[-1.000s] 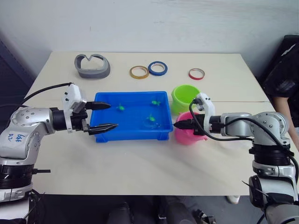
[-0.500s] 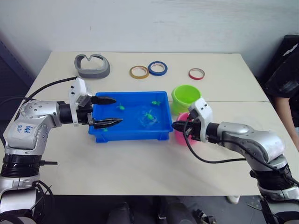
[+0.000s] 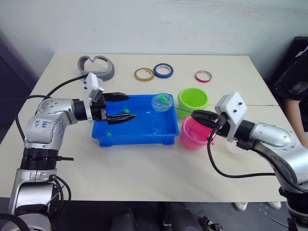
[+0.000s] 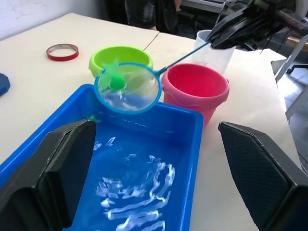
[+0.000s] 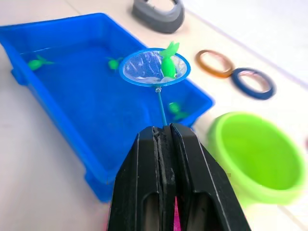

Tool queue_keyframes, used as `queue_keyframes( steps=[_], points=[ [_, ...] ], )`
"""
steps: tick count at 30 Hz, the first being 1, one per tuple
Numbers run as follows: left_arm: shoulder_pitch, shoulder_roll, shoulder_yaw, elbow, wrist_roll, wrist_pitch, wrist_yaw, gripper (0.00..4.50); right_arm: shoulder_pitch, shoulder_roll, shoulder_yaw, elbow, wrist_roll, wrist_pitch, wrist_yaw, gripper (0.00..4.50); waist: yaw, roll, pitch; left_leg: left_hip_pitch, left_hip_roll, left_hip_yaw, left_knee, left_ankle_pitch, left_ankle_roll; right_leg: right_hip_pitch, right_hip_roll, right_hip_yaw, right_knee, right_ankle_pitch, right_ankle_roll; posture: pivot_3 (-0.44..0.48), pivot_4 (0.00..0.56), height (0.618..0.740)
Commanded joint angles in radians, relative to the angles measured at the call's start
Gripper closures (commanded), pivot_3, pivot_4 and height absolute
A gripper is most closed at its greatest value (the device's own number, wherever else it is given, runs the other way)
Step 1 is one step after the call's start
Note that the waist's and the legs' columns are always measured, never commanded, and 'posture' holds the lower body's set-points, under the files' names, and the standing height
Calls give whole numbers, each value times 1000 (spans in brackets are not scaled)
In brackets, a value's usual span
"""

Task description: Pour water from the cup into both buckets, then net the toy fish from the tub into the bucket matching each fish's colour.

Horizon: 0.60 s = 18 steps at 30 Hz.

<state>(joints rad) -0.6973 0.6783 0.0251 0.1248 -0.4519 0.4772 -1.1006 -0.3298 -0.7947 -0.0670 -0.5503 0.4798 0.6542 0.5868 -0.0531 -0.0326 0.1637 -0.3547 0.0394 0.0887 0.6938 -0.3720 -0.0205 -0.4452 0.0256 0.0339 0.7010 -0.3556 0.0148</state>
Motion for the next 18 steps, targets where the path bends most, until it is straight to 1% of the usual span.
queue_keyframes(
  steps=[1,5,10,13,18],
  points=[
    [-42,-14,-2,24,10,-36,-15,34,13,-47,-72,-17,-61,-48,2,4500,1,0,0,0,0,0,0,0,0,0,0,0,0,0,0,0,150,740],
    [-75,-43,-11,61,23,-58,-20,34,15,-79,-104,64,-127,-94,1,4500,2,0,0,0,0,0,1,0,0,0,0,0,0,0,0,0,150,740],
    [-91,-53,-13,75,30,-68,-25,34,-23,-117,-51,249,-280,-266,15,4500,-3,0,0,0,0,1,1,0,0,0,0,1,1,0,0,0,150,740],
    [-85,-49,-7,67,27,-66,-21,34,-63,-128,4,350,-395,-407,15,4500,-3,0,0,1,0,1,1,0,0,0,0,1,2,0,0,0,150,740],
    [-63,-39,8,35,20,-54,-4,34,-125,-174,111,482,-629,-735,-12,4500,-3,0,0,1,0,2,2,0,0,0,0,2,3,0,0,0,150,740]
  ],
)
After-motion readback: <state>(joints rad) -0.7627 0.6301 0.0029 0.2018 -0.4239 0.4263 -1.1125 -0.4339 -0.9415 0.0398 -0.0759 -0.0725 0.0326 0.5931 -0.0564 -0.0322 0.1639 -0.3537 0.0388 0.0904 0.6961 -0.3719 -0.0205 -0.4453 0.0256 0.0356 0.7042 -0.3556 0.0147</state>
